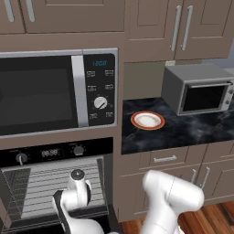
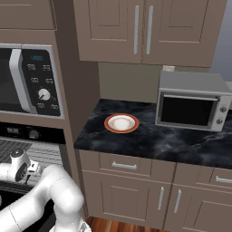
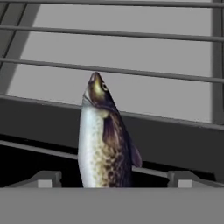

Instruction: Take the fish from the oven and place it on the plate on the counter.

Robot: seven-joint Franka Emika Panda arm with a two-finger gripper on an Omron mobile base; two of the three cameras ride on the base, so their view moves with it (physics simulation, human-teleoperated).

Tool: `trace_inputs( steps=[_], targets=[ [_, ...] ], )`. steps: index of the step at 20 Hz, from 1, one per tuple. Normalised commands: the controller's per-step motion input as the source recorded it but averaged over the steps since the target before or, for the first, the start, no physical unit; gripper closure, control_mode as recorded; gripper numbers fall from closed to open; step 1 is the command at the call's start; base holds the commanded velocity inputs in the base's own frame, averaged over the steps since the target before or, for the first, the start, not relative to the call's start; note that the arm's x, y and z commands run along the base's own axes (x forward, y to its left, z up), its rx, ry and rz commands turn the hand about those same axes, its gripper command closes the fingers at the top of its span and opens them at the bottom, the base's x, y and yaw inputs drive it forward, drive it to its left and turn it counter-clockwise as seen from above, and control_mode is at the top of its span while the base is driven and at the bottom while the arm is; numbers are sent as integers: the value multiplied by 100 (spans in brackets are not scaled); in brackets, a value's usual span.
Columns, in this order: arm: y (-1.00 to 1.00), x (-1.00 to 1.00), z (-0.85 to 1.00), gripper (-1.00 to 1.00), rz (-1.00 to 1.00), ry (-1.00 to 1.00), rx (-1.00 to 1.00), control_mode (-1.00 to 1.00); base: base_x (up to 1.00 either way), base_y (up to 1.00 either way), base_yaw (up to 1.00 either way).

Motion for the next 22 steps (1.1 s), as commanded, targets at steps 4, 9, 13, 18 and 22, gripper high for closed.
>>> trace_inputs(
  steps=[4, 9, 13, 18, 22],
  targets=[
    [16, 4, -42, 100, 0, 2, 0, -100, 0, 0, 0],
    [21, -4, -48, 100, 0, 3, 0, -100, 0, 0, 0],
    [47, -55, -36, 100, 0, 5, 6, -100, 0, 0, 0],
    [36, -90, -3, 100, 0, -2, 3, -100, 0, 0, 0],
    [-4, -100, 37, 100, 0, -13, 0, -100, 0, 0, 0]
  ],
)
